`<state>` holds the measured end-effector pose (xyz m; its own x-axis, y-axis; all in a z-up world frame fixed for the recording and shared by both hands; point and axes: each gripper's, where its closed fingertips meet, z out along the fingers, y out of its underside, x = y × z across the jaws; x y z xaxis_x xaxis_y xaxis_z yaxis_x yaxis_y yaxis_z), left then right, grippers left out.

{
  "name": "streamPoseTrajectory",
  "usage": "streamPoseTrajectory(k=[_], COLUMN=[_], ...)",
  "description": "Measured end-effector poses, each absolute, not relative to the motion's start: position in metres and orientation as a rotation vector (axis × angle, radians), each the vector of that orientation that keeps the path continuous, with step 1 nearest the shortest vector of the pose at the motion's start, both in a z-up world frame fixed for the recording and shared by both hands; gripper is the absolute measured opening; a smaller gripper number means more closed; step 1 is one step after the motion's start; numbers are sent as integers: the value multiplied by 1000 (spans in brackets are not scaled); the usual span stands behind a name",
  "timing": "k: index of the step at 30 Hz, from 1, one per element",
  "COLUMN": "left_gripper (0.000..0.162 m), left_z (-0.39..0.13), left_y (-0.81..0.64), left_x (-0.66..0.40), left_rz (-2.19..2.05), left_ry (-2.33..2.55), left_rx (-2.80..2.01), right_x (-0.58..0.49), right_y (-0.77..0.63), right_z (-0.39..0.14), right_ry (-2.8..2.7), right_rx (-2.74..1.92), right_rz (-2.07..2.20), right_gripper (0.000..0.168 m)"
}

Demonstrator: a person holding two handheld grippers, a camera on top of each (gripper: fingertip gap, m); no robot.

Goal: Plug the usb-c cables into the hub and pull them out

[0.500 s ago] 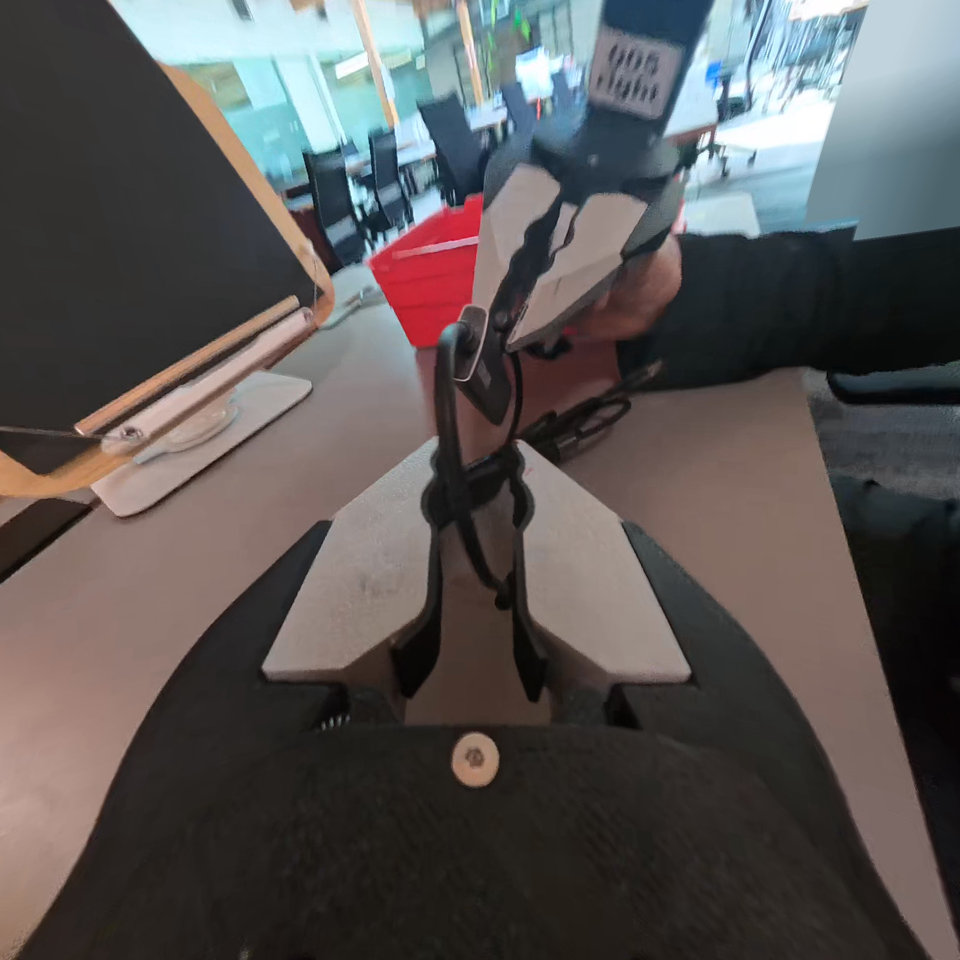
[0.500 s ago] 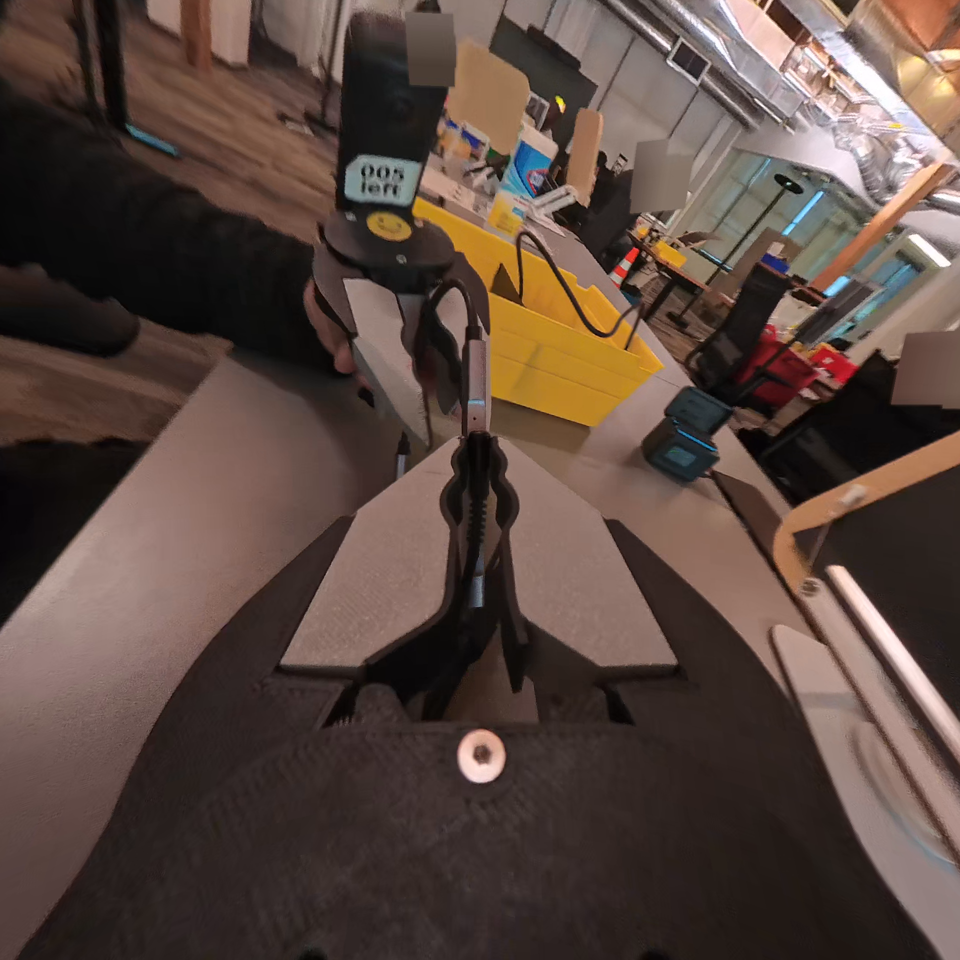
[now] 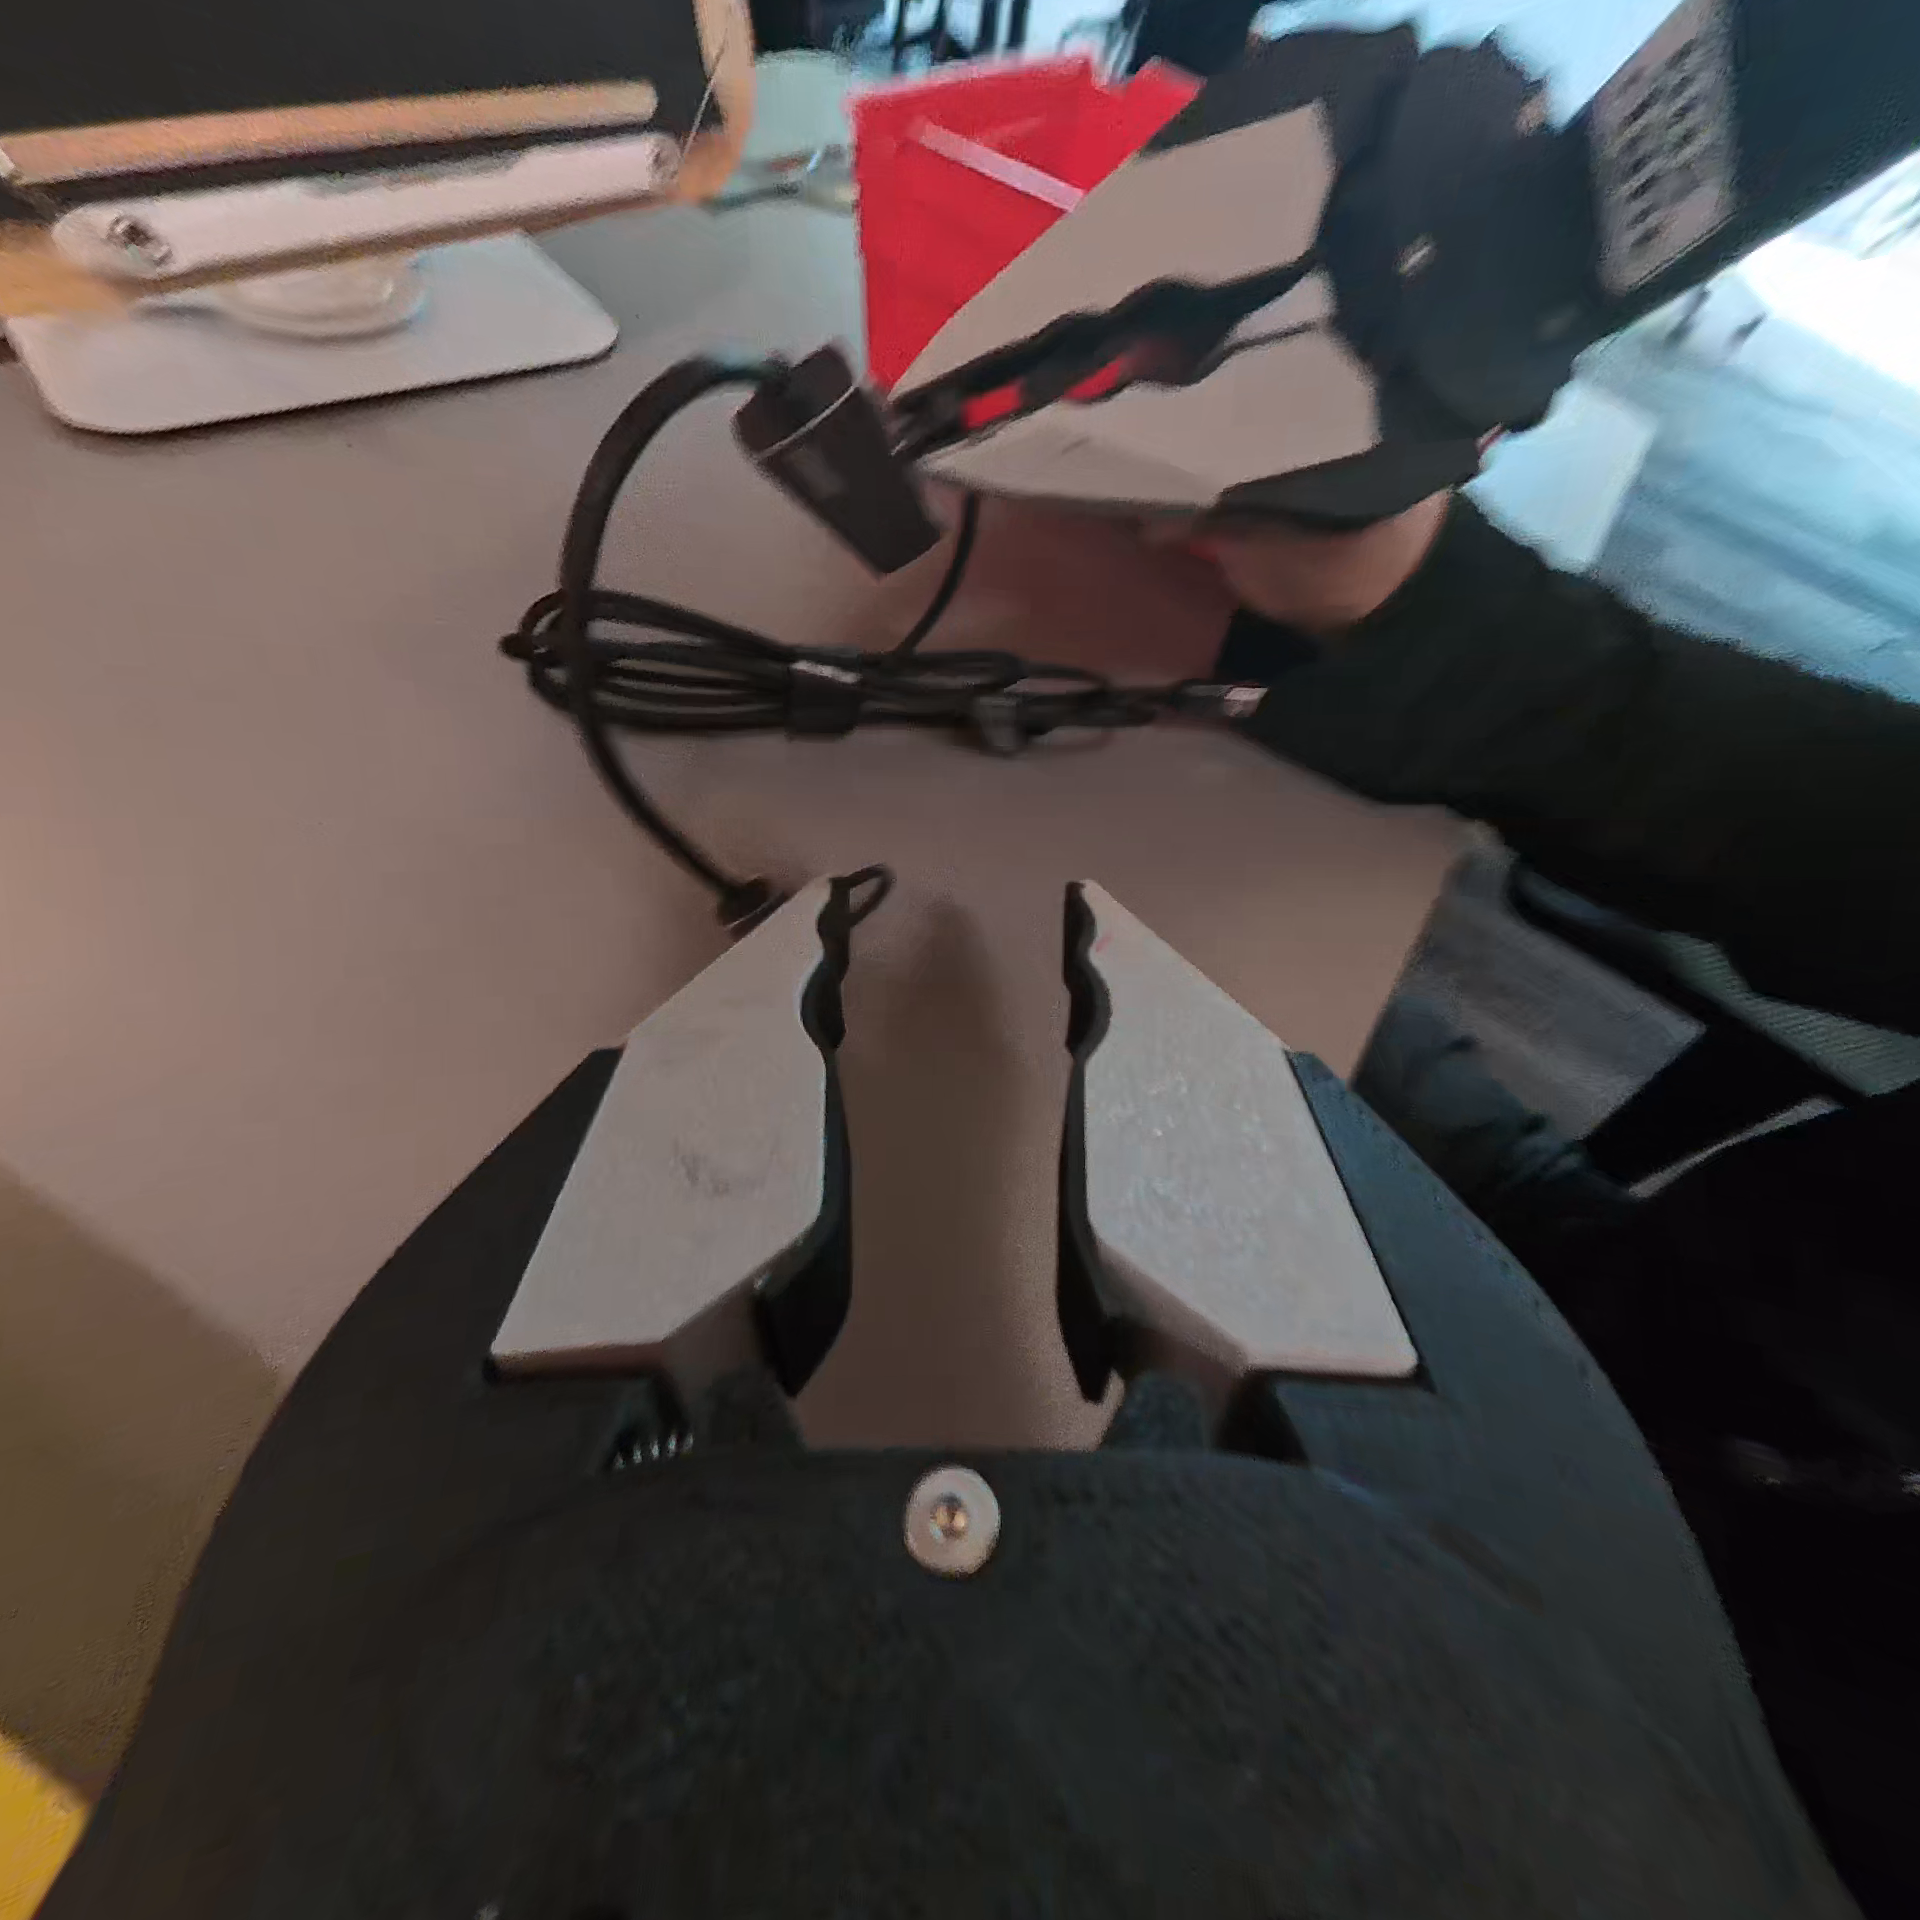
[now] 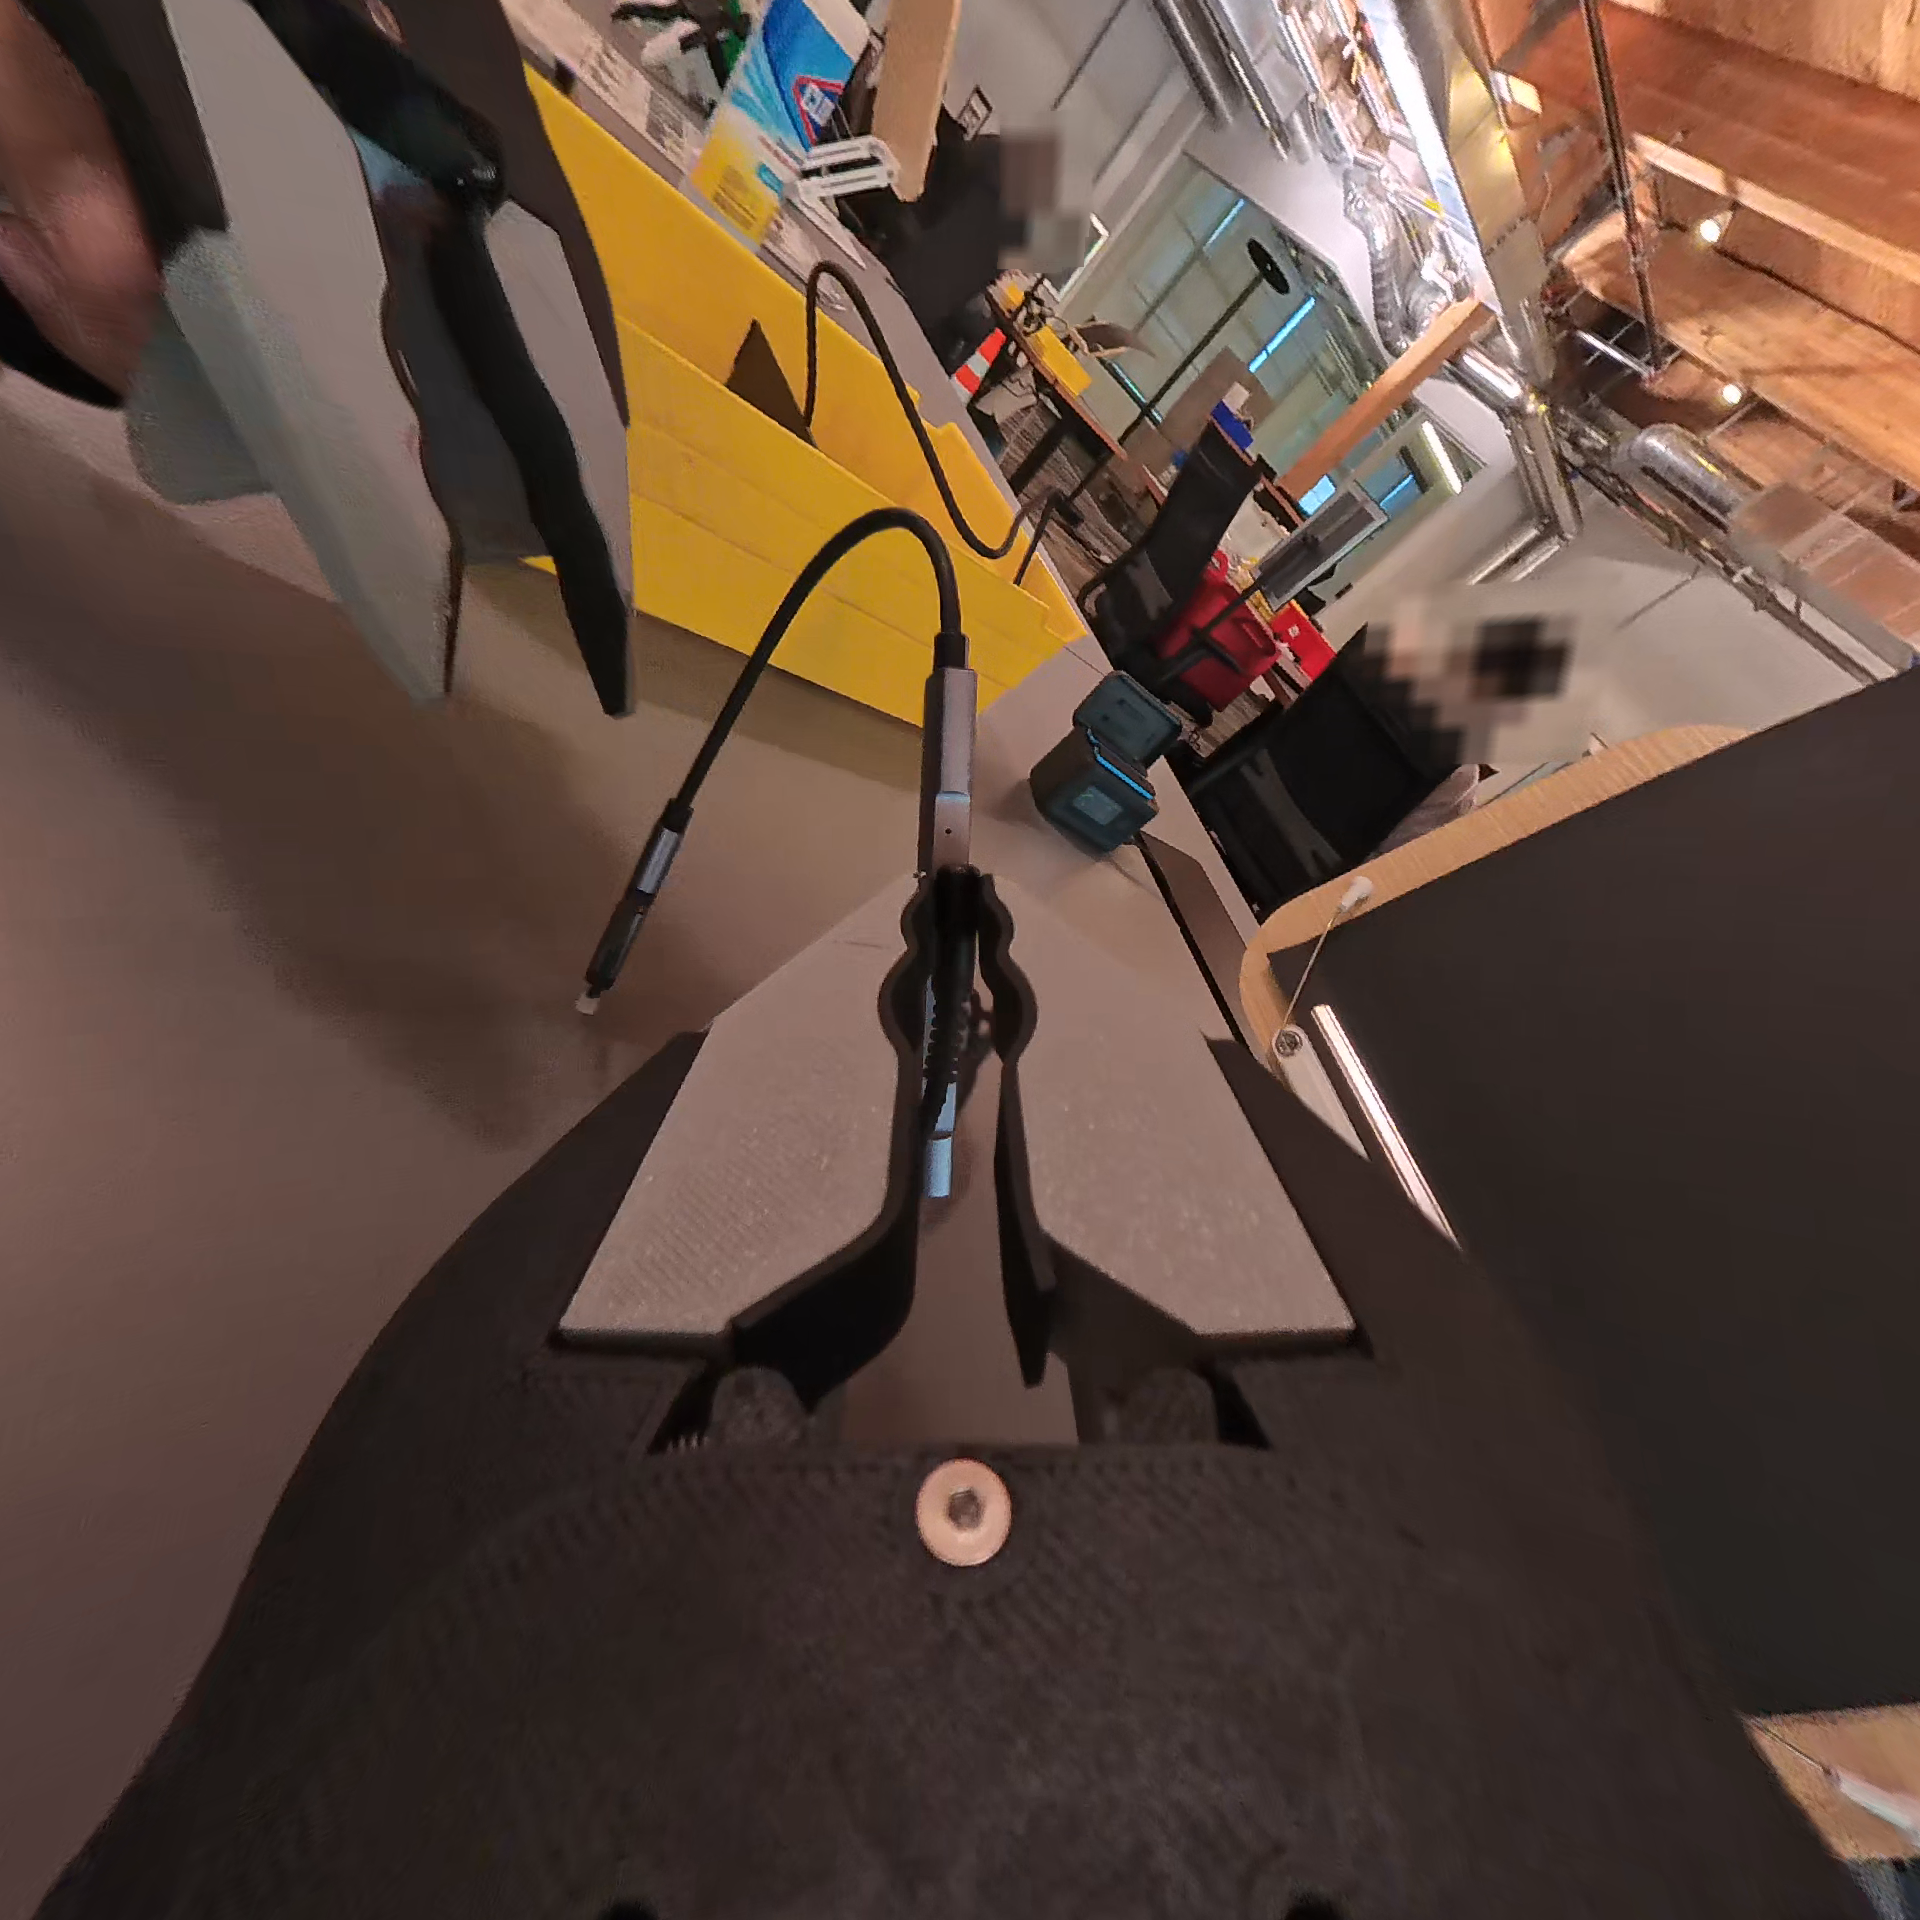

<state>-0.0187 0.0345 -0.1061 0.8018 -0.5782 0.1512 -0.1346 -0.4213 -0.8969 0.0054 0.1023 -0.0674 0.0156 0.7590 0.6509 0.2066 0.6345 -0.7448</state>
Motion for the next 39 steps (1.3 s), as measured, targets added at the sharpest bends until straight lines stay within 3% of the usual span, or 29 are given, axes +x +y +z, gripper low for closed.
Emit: streamPoseTrajectory(k=[10, 21, 25, 29, 39], left_gripper=[41, 23, 23, 23, 24], left_z=[-72, -63, -61, -65, -67], left_y=[90, 107, 111, 120, 122], left_x=[-5, -7, -5, -13, -17], left_rz=[-721, -715, -691, -401, -413], left_ry=[52, 4, 67, 169, 143], left_rx=[-1615, -1437, -1437, -1469, -1462], right_x=[0, -3, -3, -8, -10], right_y=[81, 80, 84, 95, 98], right_z=[-71, -70, -70, -77, -76], right_ry=[-1569, -1530, -1512, -1477, -1391], right_rx=[-772, -933, -964, -1064, -1139], right_rz=[510, 791, 821, 787, 1014], right_gripper=[5, 5, 4, 4, 3])
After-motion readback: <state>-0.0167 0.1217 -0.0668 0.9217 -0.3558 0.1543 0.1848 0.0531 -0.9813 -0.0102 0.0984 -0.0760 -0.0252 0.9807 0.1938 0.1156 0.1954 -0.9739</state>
